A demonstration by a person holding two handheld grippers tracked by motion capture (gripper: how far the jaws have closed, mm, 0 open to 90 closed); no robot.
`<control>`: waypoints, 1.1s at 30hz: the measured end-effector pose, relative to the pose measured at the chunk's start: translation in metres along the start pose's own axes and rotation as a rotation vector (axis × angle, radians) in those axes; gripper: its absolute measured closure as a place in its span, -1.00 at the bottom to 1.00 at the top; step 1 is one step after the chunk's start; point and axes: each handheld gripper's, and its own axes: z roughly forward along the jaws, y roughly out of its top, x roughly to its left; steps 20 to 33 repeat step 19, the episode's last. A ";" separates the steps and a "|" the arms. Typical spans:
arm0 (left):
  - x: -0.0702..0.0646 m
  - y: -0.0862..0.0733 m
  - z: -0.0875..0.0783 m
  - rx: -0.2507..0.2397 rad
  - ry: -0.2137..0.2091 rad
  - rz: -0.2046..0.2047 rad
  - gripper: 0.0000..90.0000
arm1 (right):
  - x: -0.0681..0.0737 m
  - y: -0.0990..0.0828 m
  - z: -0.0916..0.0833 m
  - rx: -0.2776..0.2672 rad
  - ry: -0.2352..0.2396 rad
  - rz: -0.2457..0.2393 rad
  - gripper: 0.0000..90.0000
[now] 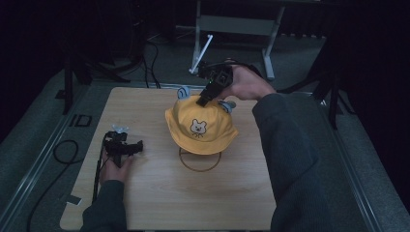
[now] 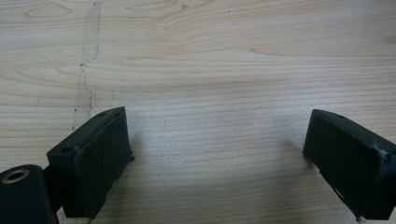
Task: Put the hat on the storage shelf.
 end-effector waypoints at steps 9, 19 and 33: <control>0.000 0.000 0.000 0.000 0.000 0.000 -0.84 | -0.002 -0.002 -0.007 -0.025 -0.035 0.051 -0.08; 0.000 0.000 0.000 0.000 0.000 0.000 -0.84 | -0.001 -0.008 -0.017 -0.020 -0.132 0.068 -0.42; 0.000 0.000 0.000 0.000 0.000 0.000 -0.84 | -0.001 -0.008 -0.017 -0.020 -0.132 0.068 -0.42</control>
